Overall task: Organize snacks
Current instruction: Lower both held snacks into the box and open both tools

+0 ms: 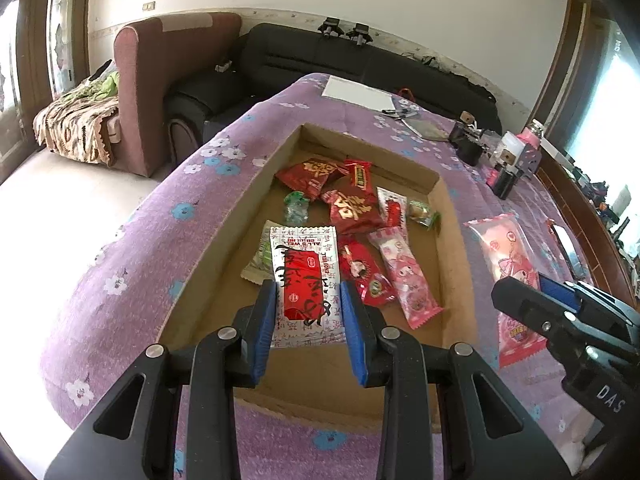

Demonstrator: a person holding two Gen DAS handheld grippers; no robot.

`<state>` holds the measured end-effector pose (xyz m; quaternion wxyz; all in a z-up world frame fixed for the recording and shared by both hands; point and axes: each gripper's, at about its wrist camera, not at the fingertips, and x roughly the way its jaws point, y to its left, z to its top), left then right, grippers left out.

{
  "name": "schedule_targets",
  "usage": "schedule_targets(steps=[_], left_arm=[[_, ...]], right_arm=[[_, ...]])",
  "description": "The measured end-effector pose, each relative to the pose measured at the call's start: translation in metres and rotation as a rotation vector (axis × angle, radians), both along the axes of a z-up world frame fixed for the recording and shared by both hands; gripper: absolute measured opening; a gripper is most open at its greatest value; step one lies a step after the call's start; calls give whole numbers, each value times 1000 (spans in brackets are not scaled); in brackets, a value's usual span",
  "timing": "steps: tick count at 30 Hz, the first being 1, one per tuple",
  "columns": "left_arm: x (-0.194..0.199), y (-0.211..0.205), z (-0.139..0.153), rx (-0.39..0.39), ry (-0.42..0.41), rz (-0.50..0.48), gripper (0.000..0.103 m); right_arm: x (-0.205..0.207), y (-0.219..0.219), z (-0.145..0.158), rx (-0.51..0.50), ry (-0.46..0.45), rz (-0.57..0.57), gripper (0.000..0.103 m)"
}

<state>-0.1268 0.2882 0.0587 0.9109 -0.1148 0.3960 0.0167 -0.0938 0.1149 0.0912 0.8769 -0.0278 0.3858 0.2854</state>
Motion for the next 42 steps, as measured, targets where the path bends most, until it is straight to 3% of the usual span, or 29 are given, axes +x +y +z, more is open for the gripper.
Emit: schedule_targets(steps=[23, 36, 37, 40, 42], left_arm=[[27, 2, -30, 46, 84, 30, 30], [26, 5, -32, 21, 86, 37, 33], [24, 5, -30, 15, 81, 37, 34], [20, 5, -25, -1, 56, 49, 54], [16, 6, -19, -13, 30, 59, 58]], right_arm=[[19, 44, -49, -37, 107, 77, 27], [26, 50, -68, -115, 85, 60, 29], [26, 49, -68, -114, 85, 58, 29], [27, 47, -67, -107, 88, 54, 29], [27, 44, -66, -103, 87, 46, 32]])
